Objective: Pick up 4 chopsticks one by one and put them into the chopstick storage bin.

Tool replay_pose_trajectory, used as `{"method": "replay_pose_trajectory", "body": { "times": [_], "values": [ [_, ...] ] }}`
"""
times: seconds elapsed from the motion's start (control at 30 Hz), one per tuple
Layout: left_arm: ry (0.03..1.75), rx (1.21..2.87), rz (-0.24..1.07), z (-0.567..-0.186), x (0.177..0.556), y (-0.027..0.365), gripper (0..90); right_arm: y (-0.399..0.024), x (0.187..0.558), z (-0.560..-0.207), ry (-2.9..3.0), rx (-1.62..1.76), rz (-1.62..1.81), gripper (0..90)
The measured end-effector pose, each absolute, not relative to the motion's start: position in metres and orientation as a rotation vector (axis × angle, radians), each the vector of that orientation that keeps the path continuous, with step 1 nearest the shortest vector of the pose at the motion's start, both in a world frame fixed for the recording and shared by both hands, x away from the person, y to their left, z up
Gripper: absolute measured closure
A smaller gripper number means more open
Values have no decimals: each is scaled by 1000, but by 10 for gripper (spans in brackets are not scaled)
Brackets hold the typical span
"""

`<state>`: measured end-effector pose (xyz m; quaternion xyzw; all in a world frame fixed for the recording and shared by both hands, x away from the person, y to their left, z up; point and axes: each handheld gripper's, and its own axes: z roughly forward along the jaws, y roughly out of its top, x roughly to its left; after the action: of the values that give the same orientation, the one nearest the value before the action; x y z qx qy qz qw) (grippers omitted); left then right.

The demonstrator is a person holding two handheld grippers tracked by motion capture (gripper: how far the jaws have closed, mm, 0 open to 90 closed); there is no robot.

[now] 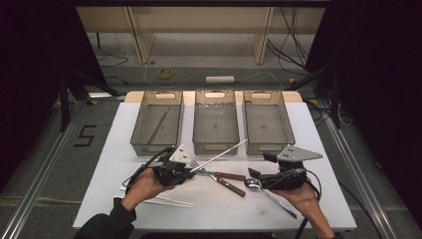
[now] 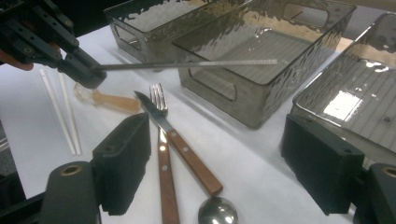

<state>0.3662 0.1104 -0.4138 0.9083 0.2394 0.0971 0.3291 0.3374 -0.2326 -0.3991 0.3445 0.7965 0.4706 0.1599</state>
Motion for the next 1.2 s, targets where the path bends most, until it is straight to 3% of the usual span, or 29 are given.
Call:
{"method": "replay_pose_trajectory", "body": {
  "times": [1.2],
  "values": [
    [954, 2152, 369, -388, 409, 176, 835, -264, 306, -423, 2167, 1089, 1407, 253]
  ]
}}
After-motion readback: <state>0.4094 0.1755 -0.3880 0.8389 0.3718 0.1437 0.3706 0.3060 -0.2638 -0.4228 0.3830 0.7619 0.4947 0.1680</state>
